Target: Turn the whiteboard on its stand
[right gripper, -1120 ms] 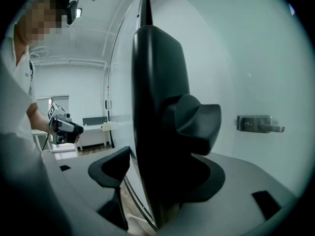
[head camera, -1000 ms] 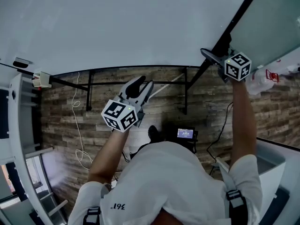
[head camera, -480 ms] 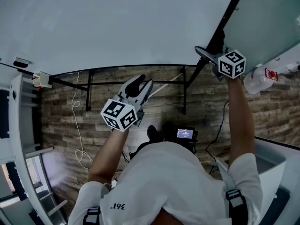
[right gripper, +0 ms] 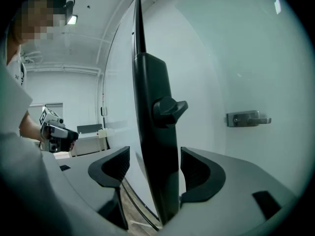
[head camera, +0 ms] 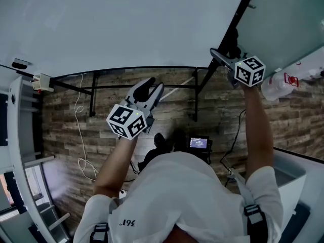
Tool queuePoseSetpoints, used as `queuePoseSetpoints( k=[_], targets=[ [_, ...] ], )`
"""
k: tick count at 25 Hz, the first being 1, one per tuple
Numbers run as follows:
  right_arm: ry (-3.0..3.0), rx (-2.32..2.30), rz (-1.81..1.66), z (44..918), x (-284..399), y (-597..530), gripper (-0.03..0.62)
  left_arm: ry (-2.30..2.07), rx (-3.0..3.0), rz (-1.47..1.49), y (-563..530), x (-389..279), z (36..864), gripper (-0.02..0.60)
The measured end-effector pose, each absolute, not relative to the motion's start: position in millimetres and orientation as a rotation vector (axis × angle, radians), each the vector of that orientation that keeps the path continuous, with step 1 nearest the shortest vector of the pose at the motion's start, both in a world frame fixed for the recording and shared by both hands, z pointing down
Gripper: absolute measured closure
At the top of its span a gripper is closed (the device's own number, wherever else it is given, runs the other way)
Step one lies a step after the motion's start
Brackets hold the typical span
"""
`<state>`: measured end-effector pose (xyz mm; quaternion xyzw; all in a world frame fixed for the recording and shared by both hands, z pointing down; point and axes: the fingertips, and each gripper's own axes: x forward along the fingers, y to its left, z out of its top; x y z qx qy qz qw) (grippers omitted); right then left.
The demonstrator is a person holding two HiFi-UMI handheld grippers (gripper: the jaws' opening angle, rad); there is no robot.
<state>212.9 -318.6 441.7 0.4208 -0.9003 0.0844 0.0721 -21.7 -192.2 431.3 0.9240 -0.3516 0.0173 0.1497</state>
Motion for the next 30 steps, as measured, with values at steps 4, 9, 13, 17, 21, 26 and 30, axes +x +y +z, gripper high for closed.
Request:
queuePoseSetpoints(
  k=[4, 9, 13, 17, 21, 26, 30],
  targets=[
    [-2.692, 1.323, 0.266, 440, 228, -311, 0.258, -1.004, 2.664, 0.036, -192, -17, 426, 0.453],
    [-2.668, 1.404, 0.263, 433, 237, -297, 0.258, -0.978, 2.686, 0.021, -188, -17, 418, 0.453],
    [-2.626, 1.463, 0.284, 436, 243, -283, 0.26, -0.941, 2.689, 0.006, -185, -18, 417, 0.453],
    [-2.584, 1.592, 0.277, 428, 249, -268, 0.26, -0.893, 2.694, -0.002, -181, -23, 417, 0.454],
    [-2.564, 1.686, 0.289, 416, 240, -239, 0.27, -0.838, 2.713, -0.017, -164, -36, 415, 0.454],
    [-2.562, 1.777, 0.27, 396, 226, -201, 0.441, -0.802, 2.72, -0.034, -143, -53, 414, 0.454],
    [-2.544, 1.834, 0.221, 382, 214, -174, 0.468, -0.779, 2.725, -0.048, -126, -62, 411, 0.454]
  ],
)
